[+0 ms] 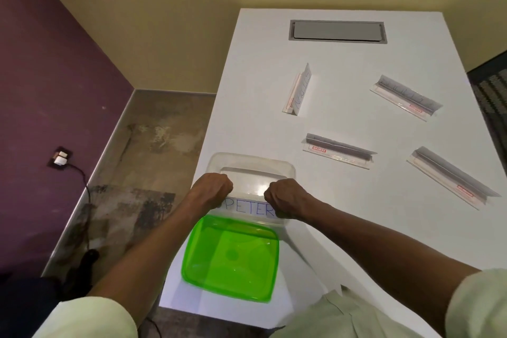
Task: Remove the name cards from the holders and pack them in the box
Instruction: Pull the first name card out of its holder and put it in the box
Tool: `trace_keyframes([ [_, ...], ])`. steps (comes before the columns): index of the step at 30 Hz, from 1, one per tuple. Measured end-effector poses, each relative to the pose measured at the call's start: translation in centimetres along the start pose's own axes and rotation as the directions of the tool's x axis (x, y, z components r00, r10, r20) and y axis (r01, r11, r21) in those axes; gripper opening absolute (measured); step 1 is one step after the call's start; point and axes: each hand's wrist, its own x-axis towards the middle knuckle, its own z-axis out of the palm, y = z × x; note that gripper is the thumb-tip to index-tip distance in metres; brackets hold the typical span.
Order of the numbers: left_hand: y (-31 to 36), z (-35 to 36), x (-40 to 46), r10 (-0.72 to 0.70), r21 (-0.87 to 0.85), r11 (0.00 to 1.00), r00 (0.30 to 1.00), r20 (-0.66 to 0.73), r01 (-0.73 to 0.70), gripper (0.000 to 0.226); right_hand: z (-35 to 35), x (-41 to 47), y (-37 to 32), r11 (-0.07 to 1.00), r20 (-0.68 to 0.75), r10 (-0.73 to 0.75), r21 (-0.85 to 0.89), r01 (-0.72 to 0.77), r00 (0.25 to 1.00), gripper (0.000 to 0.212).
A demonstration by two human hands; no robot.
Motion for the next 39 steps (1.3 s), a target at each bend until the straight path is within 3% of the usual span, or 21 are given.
trace_keyframes([
  [5,0.2,0.9,0.4,0.019,0.006,1.000,1.000,-0.023,-0.018,0.018,0.5,0.4,-0.3,0.999,-0.038,-0.034,-0.026,0.033,0.999,0.029],
  [9,0.4,1.5,0.5,0.030,0.020,0.999,0.999,-0.024,-0.029,0.017,0.8,0.8,-0.6,0.996,-0.010,-0.061,-0.060,0.060,0.998,0.021],
  [15,0.5,2.0,0.3,0.020,0.015,1.000,0.999,-0.028,-0.020,0.016,0.9,0.8,-0.9,0.998,-0.141,-0.034,-0.051,0.027,0.989,0.028],
  [18,0.6,2.1,0.4,0.015,0.019,1.000,1.000,-0.022,-0.015,0.017,1.9,1.3,-1.0,0.999,-0.031,-0.034,-0.023,0.034,0.999,0.022],
  [22,0.7,1.9,0.5,0.004,0.010,1.000,1.000,-0.021,-0.003,0.017,2.3,1.4,-0.9,0.999,-0.010,-0.008,0.043,0.008,1.000,0.028],
  [28,0.5,1.0,0.2,-0.040,-0.017,0.999,0.999,0.008,0.040,0.021,1.5,1.5,-0.8,0.995,0.084,0.033,0.089,-0.040,0.996,0.014],
  [34,0.5,-0.1,-0.3,-0.110,-0.205,0.974,0.992,-0.052,0.098,0.033,-0.3,0.7,-0.9,0.981,-0.096,0.092,0.178,-0.074,0.991,0.032],
  [39,0.4,-2.3,-1.2,-0.172,-0.403,0.909,0.975,-0.140,0.102,0.021,-2.2,-1.4,-0.5,0.972,-0.224,0.178,0.189,-0.136,0.958,0.034],
])
